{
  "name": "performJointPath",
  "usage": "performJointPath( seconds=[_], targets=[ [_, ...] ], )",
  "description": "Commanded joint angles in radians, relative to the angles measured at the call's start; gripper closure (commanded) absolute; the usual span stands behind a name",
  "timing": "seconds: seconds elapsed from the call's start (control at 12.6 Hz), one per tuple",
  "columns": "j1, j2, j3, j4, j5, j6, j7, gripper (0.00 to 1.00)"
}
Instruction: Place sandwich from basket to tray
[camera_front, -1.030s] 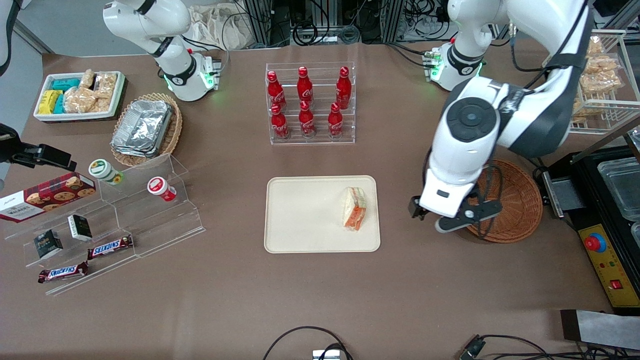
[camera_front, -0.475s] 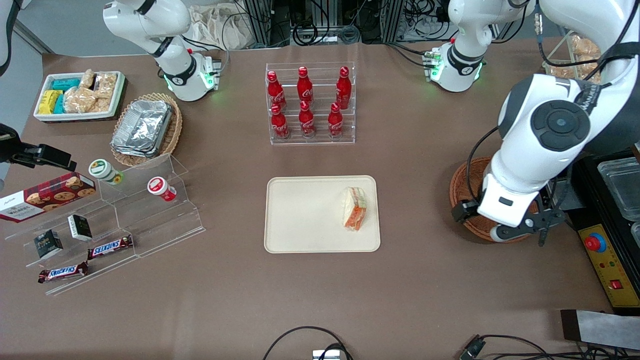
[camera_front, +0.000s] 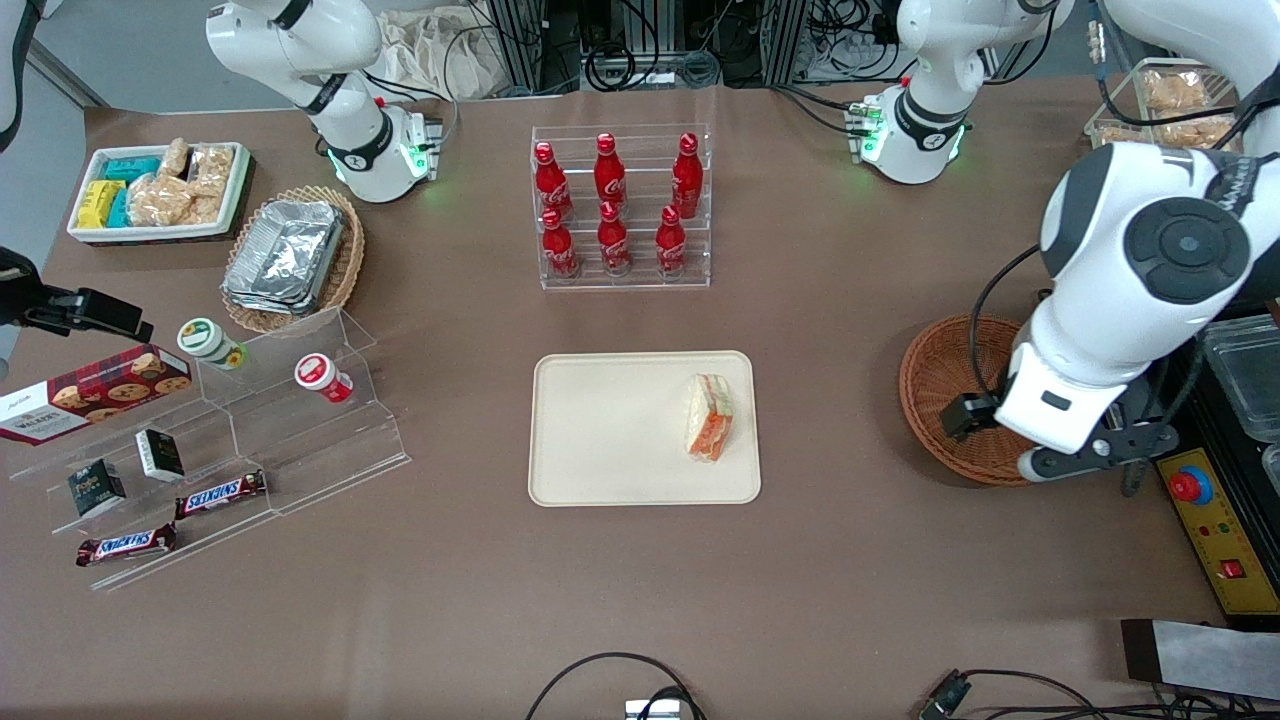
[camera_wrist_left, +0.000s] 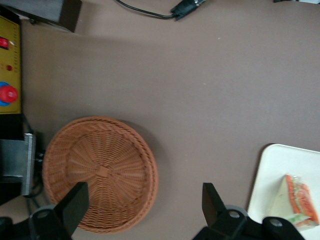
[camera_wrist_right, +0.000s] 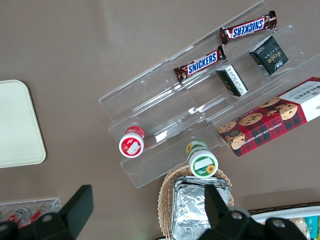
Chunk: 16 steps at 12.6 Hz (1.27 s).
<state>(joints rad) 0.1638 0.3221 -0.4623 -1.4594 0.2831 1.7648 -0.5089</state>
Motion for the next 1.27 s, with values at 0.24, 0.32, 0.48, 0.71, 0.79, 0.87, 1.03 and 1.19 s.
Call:
performJointPath(
  seconds=[0.24,0.32,0.48,0.71,0.79,0.87,1.03,1.19],
  targets=[
    [-0.072,-0.118,0.238,-0.041,-0.122,-0.028,0.272,0.0],
    [-0.072,-0.13,0.267,-0.047,-0.134,-0.03,0.32,0.0],
    [-0.073,-0.165,0.303,-0.064,-0.147,-0.033,0.39,0.0],
    [-0.073,-0.228,0.344,-0.091,-0.163,-0.053,0.479,0.0],
    [-0.078,-0.244,0.364,-0.09,-0.165,-0.073,0.51,0.0],
    [-0.098,-0.255,0.395,-0.087,-0.167,-0.093,0.538,0.0],
    [-0.151,-0.279,0.462,-0.085,-0.186,-0.125,0.57,0.0],
    [-0.178,-0.299,0.475,-0.081,-0.18,-0.162,0.57,0.0]
  ],
)
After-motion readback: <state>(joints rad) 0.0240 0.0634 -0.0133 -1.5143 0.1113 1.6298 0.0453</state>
